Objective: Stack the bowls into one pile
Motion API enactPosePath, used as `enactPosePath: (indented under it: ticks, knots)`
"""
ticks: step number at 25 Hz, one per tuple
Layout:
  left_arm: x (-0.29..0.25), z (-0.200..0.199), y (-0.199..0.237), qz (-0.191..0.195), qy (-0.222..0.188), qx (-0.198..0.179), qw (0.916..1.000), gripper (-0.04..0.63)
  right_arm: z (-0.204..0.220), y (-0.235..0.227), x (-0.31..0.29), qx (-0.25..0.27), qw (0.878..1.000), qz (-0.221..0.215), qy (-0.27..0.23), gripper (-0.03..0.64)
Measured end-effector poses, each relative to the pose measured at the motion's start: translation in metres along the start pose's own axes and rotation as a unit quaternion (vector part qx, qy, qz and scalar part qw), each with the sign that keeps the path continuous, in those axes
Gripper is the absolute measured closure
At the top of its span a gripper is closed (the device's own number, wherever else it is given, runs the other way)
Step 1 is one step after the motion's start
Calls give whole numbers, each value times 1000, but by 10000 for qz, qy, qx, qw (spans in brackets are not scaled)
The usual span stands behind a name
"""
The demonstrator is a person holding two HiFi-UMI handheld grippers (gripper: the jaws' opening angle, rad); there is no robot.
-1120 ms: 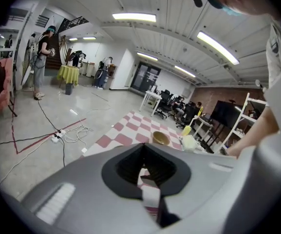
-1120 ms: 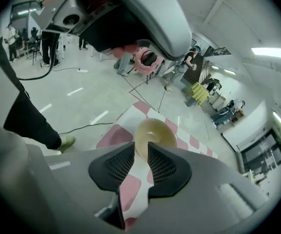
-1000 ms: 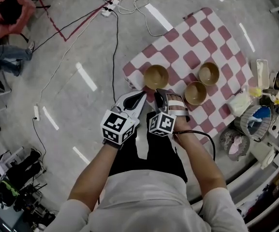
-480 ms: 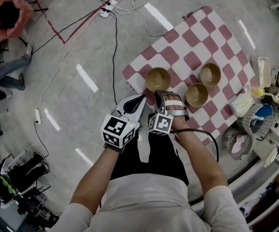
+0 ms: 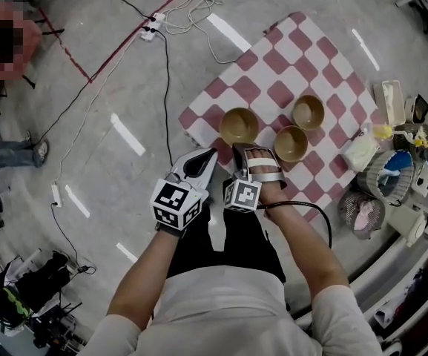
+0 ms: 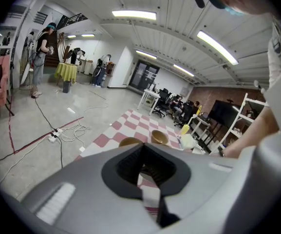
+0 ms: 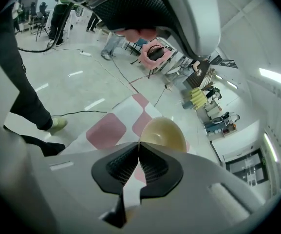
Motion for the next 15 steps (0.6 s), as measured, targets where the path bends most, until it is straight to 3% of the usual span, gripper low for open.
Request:
enactPosePath:
  ticks: [7, 15]
  knots:
    - [0, -18, -19, 323, -71, -232, 9992, 589, 8, -12, 43, -255, 9989, 294, 245, 597]
    - [-17, -36, -50, 814, -9, -538, 9952, 589, 54, -21, 81, -778, 9914, 630, 847, 597]
Point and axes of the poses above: the fingertips, and each gripper's own axes: x backward along the fingers, y to its left, z out of its underside, the point moved 9 cm from there along x, backward along the fingers, and after that the axes turned 1 degree about -x, right-handed, at the moved point
